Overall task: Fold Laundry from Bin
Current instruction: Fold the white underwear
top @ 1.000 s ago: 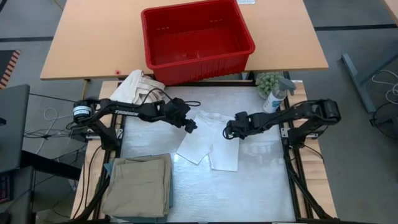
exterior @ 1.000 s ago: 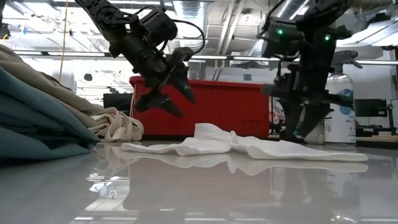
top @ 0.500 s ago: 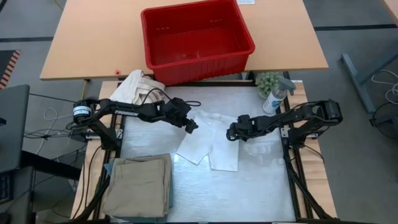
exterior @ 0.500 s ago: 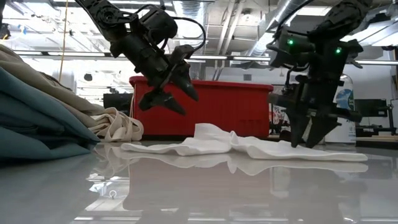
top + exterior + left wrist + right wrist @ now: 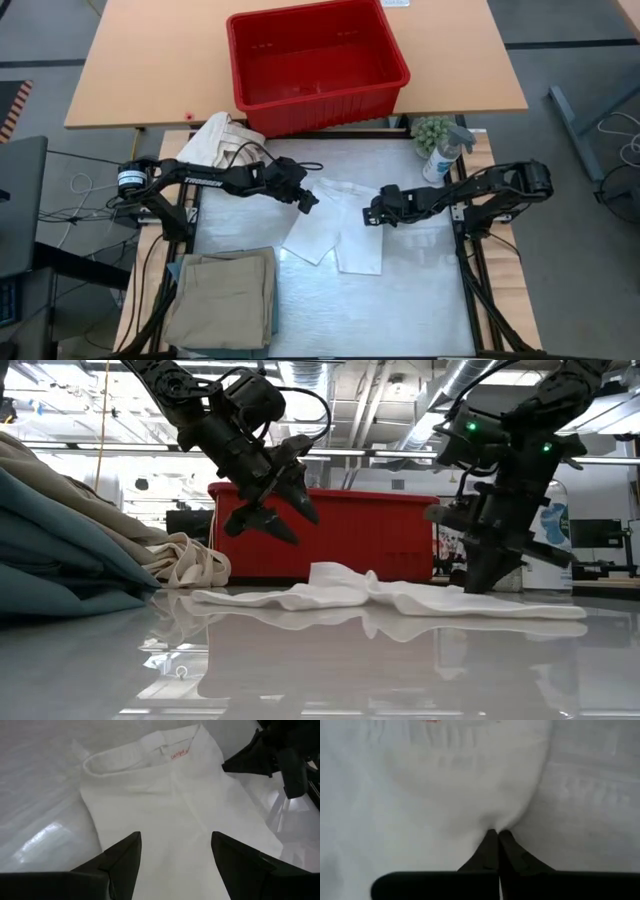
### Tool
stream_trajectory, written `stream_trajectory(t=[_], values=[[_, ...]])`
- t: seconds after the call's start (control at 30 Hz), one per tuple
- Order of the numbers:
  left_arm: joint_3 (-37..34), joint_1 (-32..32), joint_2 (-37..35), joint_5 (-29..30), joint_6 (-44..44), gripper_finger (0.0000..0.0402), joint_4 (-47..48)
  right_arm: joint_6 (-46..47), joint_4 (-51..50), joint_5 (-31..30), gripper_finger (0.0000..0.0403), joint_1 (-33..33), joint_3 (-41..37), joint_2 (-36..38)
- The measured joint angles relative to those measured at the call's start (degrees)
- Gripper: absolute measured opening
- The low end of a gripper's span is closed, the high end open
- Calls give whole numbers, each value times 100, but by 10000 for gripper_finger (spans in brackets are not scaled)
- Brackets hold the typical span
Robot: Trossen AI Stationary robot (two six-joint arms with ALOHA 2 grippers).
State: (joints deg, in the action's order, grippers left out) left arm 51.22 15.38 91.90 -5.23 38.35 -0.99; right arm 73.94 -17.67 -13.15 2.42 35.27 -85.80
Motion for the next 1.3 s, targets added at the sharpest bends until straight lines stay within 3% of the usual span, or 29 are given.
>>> stream_trajectory(t=[0.33, 0.57, 0.7, 0.93, 1.3], values=[[0, -168, 2, -94, -122, 230, 68, -180, -303, 169, 14, 59, 225, -9], [0, -538, 7, -485, -763, 205, -19, -382, -513, 331, 14, 81, 427, -26], [0, -806, 9, -221, -1193, 159, -276, -394, -632, 339, 14, 120, 461, -26], [9, -1262, 268, 466, -1628, 13, -823, -396, -632, 348, 14, 119, 465, -24], [15, -1384, 1339, 259, -1394, 0, -1700, -414, -700, 430, 14, 118, 472, -15]])
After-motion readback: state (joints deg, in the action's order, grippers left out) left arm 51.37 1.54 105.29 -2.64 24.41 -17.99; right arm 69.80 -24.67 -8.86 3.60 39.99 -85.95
